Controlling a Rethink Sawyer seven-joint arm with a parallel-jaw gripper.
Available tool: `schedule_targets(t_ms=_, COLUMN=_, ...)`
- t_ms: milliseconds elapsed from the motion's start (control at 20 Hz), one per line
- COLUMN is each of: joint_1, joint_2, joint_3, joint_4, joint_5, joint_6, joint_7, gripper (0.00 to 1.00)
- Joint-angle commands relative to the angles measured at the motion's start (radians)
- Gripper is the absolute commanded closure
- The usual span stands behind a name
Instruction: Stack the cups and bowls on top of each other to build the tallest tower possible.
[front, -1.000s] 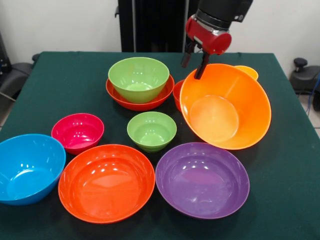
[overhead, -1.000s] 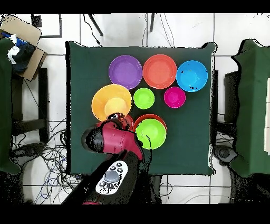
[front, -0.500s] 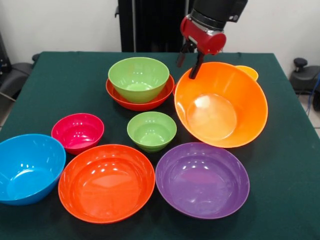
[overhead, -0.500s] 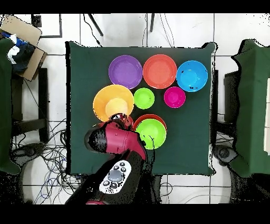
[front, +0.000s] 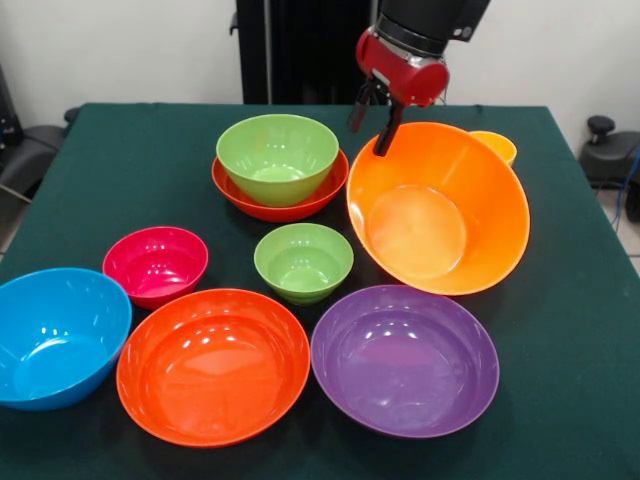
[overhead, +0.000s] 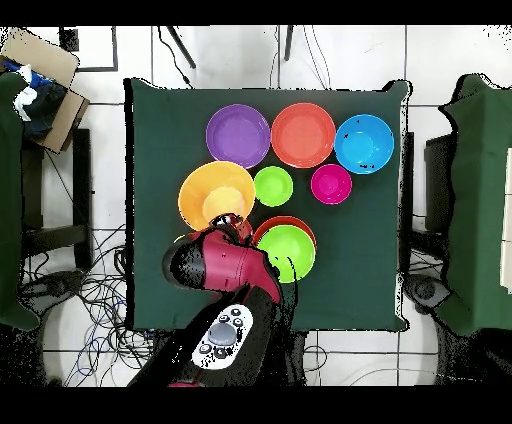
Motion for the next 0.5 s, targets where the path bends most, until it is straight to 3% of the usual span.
schedule_targets(t_ms=50, joint_1=0.004, joint_2=0.069, joint_3=0.096, joint_4=0.018, joint_5=-0.06, joint_6=-0.044, joint_7=0.025, gripper=0.0)
schedule_targets(t_ms=500, joint_1=0.01, joint_2=0.108, joint_3=0.098, joint_4=-0.028, joint_5=-0.037, joint_6=-0.047, joint_7=0.04, gripper=0.0)
